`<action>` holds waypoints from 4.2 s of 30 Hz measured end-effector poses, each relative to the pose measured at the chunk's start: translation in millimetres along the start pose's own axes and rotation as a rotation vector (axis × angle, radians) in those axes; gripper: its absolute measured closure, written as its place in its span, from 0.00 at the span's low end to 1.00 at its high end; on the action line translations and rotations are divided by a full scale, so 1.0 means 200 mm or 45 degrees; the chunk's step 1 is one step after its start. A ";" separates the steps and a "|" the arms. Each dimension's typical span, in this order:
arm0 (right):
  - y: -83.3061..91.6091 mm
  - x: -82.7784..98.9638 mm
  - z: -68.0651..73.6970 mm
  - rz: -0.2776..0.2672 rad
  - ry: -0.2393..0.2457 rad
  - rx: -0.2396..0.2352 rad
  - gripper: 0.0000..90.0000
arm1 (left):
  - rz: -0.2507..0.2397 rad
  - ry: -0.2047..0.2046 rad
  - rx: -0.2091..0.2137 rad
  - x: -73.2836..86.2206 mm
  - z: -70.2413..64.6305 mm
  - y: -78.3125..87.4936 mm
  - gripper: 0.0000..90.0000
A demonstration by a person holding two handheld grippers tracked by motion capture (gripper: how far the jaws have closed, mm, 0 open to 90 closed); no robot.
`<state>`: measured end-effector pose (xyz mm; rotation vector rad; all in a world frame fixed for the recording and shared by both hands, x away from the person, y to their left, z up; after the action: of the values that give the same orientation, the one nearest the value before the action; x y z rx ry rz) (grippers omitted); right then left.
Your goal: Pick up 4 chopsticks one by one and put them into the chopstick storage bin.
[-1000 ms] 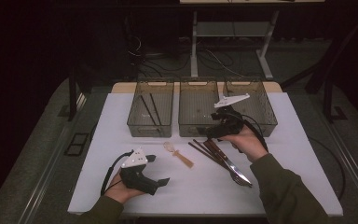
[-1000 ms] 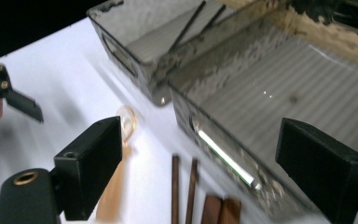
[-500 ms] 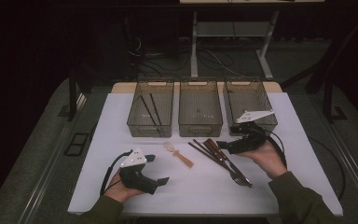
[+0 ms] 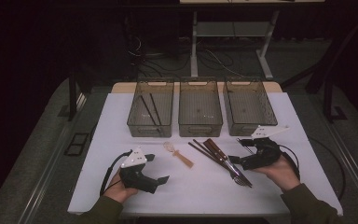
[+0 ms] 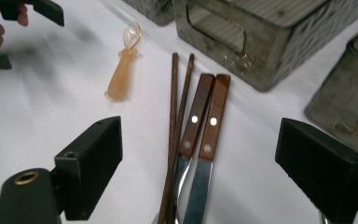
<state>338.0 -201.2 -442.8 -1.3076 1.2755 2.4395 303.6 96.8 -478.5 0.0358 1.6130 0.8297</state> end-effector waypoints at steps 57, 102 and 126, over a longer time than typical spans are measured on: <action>-0.07 0.30 0.06 0.165 0.088 0.024 0.84 | 0.049 0.012 0.006 0.02 0.00 -0.01 0.06; -0.08 0.29 0.03 0.150 0.039 0.053 0.95 | 0.038 0.013 0.007 0.01 0.00 -0.01 0.06; -0.02 0.25 0.03 0.098 0.001 -0.016 0.95 | 0.037 0.010 0.015 0.01 0.00 -0.01 0.06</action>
<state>303.5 -208.7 -479.5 -1.2857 1.3375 2.5023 303.0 96.0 -481.3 0.0644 1.6284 0.8441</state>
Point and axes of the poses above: each handheld gripper's, and its own axes: y roughly backward along the jaws, x roughly out of its underside, z roughly to its left, the point moved 8 cm from there along -y, roughly forward along the jaws, and after that the axes turned 9 degrees about -y, right-handed, at the moved point
